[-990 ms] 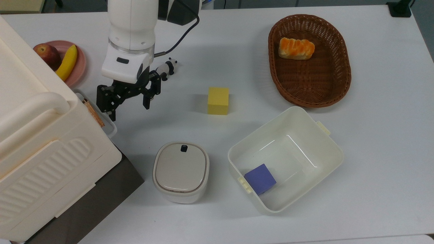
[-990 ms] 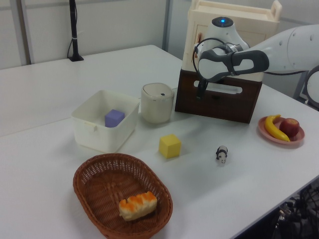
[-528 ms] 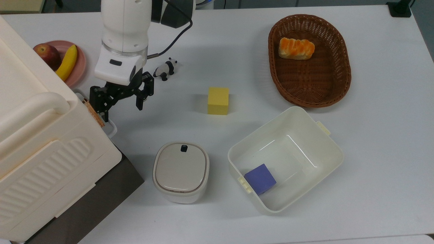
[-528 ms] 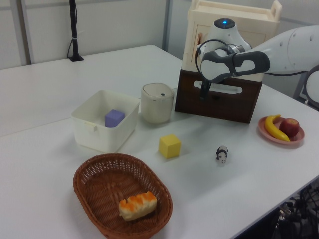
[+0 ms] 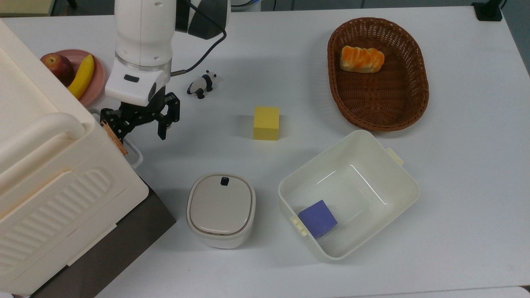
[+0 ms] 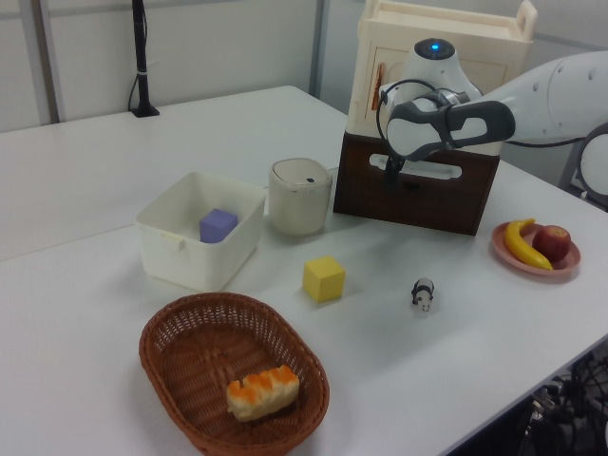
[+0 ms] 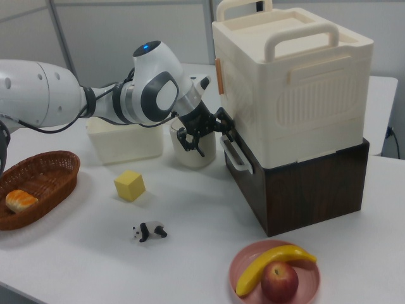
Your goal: Slide open the drawer
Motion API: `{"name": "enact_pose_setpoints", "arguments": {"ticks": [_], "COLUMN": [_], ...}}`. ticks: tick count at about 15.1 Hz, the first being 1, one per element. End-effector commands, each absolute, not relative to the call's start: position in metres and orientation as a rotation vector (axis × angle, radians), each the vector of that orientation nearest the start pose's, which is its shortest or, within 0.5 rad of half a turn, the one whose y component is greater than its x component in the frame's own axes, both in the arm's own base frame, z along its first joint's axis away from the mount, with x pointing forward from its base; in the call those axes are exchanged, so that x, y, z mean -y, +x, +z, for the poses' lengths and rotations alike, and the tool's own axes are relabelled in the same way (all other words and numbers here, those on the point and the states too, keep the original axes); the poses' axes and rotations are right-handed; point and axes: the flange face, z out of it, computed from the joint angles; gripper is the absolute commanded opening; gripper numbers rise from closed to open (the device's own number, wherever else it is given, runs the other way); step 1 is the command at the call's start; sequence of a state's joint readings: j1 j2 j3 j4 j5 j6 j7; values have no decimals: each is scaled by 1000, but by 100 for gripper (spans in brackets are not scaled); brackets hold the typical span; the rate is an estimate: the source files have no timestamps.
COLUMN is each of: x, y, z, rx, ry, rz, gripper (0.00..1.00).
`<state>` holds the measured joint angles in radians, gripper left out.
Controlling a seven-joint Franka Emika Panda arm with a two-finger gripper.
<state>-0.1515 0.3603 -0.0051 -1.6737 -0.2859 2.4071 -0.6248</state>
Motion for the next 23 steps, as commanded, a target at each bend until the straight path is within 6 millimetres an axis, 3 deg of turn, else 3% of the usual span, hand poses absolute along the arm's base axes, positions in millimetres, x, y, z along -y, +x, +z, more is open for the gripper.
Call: {"name": "enact_pose_setpoints", "arguments": {"ticks": [1,4,10,23], "x": [113,114,114,116], "y": [685,685,686,679], "z": [432,432,433,437], "rx": [1178,1200,1262,1301], "ry": [-3301,-3296,-3277,-3261], "rz": [-447,-450,-460,-450], "gripper": [86,51,20,13]}}
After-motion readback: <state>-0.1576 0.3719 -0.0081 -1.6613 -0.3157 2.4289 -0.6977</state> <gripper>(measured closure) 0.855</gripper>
